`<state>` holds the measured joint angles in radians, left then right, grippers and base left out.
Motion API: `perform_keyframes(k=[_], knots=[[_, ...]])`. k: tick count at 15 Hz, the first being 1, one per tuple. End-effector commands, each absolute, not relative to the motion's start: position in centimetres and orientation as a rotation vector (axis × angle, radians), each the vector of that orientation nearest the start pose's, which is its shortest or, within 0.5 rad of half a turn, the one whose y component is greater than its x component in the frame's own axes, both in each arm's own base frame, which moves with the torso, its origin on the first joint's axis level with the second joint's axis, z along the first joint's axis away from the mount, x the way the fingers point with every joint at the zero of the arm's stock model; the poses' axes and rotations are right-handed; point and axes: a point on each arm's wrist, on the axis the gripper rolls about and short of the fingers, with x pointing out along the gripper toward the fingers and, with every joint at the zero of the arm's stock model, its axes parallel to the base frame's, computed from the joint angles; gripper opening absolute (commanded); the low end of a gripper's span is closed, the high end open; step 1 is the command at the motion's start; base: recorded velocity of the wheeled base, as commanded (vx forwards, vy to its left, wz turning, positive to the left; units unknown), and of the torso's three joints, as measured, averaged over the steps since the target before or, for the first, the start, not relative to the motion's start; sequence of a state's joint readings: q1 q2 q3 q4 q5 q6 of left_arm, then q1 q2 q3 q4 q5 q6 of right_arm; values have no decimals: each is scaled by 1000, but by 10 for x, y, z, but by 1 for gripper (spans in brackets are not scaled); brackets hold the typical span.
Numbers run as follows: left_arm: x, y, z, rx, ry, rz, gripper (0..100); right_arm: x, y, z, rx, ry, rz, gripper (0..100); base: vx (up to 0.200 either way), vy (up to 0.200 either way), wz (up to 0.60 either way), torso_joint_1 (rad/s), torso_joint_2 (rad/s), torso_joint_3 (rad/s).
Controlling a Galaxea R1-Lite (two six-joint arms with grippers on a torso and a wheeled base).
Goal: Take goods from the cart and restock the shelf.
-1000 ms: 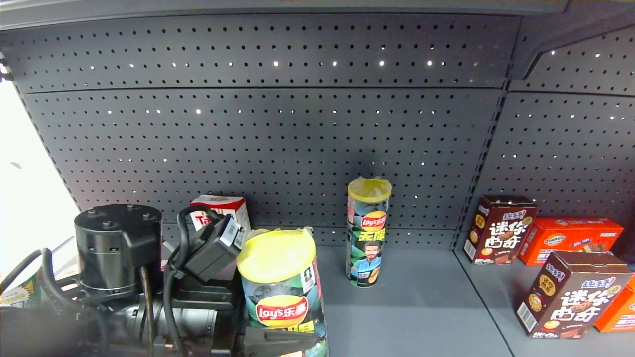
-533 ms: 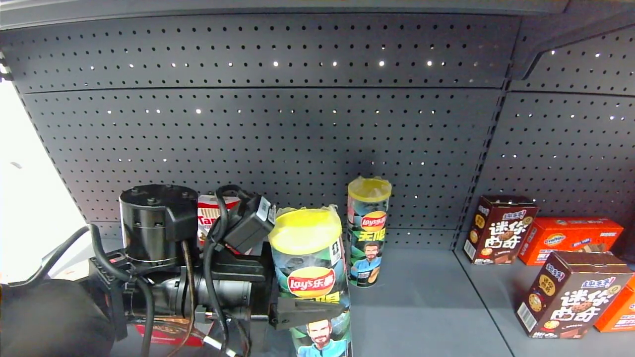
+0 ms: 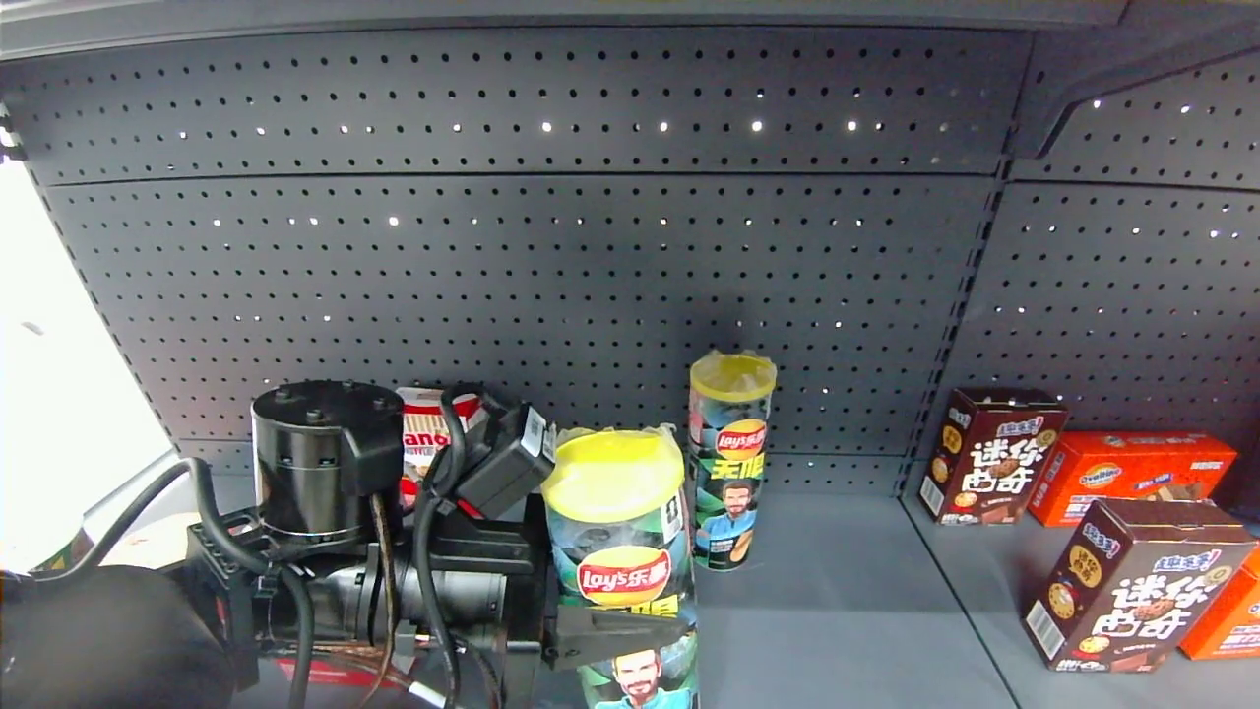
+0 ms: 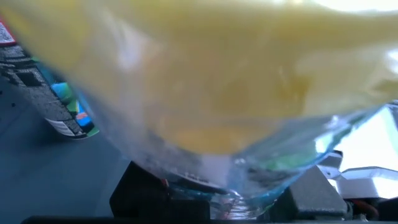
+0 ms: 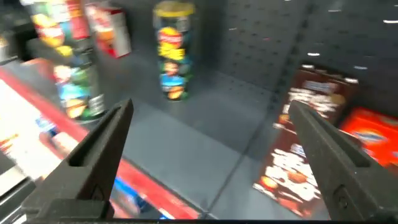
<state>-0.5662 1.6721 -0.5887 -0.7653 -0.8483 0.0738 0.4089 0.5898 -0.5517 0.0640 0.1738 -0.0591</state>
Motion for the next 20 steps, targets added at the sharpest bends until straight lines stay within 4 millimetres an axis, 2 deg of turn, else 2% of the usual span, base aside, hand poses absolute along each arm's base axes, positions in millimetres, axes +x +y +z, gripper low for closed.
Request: perform_keyframes(k=[1, 5, 9, 12, 16, 20], knots=[[217, -158, 150, 11, 291, -1413, 0, 37, 22, 227, -81, 127, 632, 100, 0, 0, 0, 0, 0, 0], [204, -149, 148, 9, 304, -1412, 0, 70, 40, 233, -206, 106, 657, 100, 0, 0, 0, 0, 0, 0], [193, -143, 152, 8, 292, -1412, 0, 92, 64, 222, -247, 213, 766, 100, 0, 0, 0, 0, 0, 0], [189, -140, 153, 9, 287, -1411, 0, 108, 77, 223, -259, 257, 790, 100, 0, 0, 0, 0, 0, 0], [190, -139, 153, 11, 287, -1390, 0, 132, 99, 222, -271, 294, 819, 100, 0, 0, 0, 0, 0, 0], [192, -139, 153, 12, 288, -1370, 0, 154, 117, 207, -289, 365, 838, 100, 0, 0, 0, 0, 0, 0]])
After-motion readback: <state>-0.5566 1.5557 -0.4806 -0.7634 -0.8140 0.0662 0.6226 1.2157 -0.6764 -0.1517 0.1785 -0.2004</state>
